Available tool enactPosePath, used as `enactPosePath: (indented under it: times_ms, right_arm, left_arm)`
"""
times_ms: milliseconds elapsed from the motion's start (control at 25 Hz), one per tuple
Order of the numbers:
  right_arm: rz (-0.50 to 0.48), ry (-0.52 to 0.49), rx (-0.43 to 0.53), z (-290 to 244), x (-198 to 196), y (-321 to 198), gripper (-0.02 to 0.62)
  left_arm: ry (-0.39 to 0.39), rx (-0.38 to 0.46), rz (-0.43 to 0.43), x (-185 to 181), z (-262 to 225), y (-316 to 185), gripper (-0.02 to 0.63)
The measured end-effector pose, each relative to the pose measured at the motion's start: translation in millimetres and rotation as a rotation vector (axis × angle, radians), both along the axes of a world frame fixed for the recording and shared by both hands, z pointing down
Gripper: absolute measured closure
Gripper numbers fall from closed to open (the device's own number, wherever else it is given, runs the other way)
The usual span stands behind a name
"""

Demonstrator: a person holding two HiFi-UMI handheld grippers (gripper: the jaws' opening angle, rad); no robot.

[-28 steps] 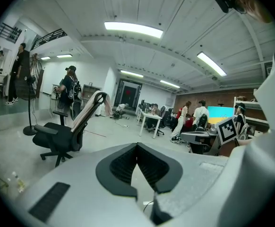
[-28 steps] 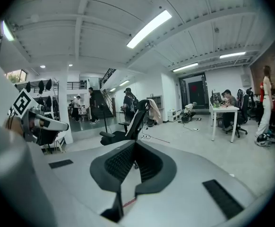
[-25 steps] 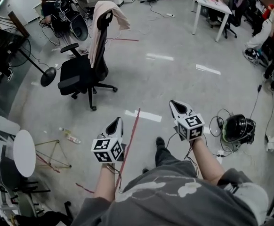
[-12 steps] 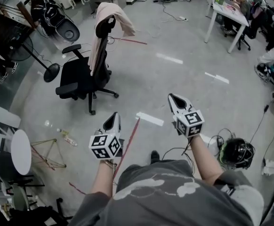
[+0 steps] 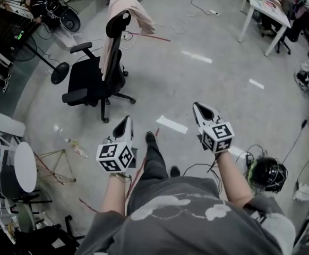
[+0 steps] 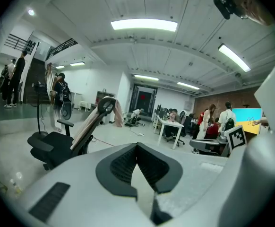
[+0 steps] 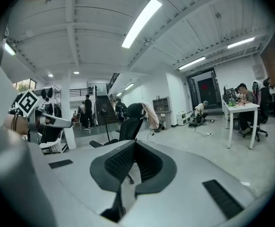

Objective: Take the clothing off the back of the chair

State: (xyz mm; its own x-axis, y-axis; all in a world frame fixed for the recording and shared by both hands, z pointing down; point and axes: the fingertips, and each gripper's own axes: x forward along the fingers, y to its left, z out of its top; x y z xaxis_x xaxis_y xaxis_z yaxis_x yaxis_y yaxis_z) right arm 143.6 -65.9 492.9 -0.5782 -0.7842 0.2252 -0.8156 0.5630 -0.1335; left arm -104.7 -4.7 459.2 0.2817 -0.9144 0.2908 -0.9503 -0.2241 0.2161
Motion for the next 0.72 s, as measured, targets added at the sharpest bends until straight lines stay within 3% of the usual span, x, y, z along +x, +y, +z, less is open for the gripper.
enactPosePath:
  times_ms: [360,720]
  right_arm:
    - [0.041,0.017,-0.005,4,-4,-72,0.601]
    - [0.036,0.045,0.024,-15,-53,-190,0.601]
  left_arm:
    - [0.023,0.041,0.025,-10,0,-91,0.606]
    - [0.063,0.054,0.003,-66,-2,-206,0.606]
